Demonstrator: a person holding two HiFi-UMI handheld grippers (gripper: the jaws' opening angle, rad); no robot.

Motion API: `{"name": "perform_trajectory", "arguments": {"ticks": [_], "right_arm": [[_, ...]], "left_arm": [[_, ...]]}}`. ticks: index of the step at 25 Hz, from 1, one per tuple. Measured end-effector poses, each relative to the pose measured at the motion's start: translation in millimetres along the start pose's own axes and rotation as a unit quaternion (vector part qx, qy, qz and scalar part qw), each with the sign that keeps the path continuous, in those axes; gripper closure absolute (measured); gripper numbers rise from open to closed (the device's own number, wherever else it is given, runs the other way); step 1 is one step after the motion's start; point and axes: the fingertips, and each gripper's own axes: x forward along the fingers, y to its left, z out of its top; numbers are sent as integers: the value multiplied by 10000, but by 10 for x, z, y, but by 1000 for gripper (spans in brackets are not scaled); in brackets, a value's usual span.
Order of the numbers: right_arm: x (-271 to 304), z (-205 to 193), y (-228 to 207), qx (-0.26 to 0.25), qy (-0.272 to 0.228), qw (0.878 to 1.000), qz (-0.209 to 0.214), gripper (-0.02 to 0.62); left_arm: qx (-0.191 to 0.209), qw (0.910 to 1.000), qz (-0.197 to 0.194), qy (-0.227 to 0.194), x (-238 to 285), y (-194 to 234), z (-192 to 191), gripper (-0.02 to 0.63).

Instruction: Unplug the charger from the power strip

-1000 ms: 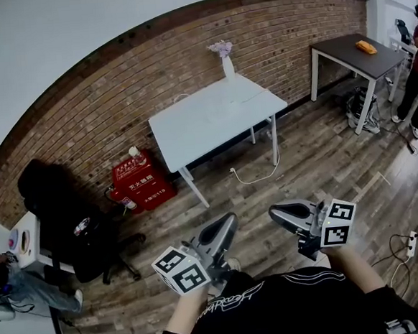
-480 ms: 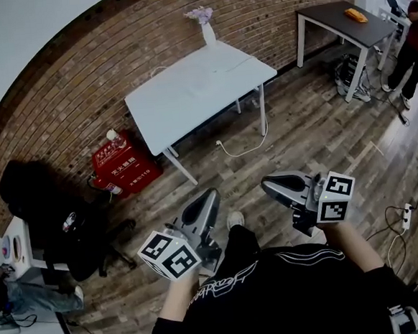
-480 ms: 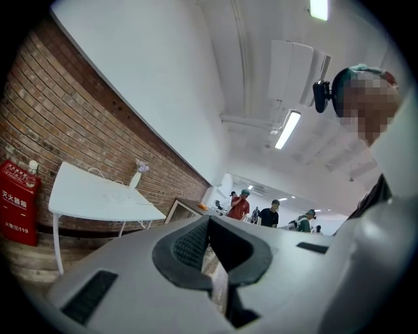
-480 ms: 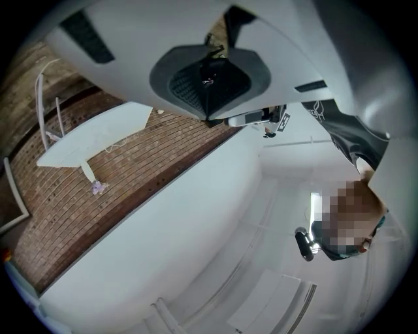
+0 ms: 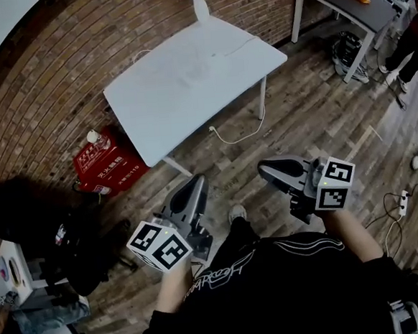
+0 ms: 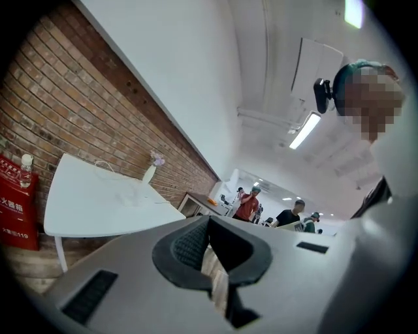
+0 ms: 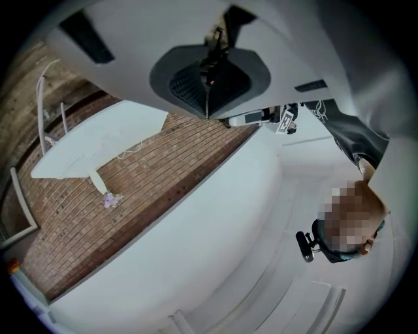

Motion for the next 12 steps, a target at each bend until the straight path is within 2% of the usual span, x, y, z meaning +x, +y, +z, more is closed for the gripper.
{"name": "perform_trajectory", "arguments": {"ticks": [3,7,12], "right_arm": [[420,100,-328,132,72,9998,-105,595],[879,278,-732,195,194,9991,-314,595],[1278,469,-1071,120,190,9982,-563,595]], "left_arm": [[-69,9998,41,199,198,520,198,601],[159,9984,135,532,463,1103,402,601],[107,9972,98,731,733,1612,594,601]]}}
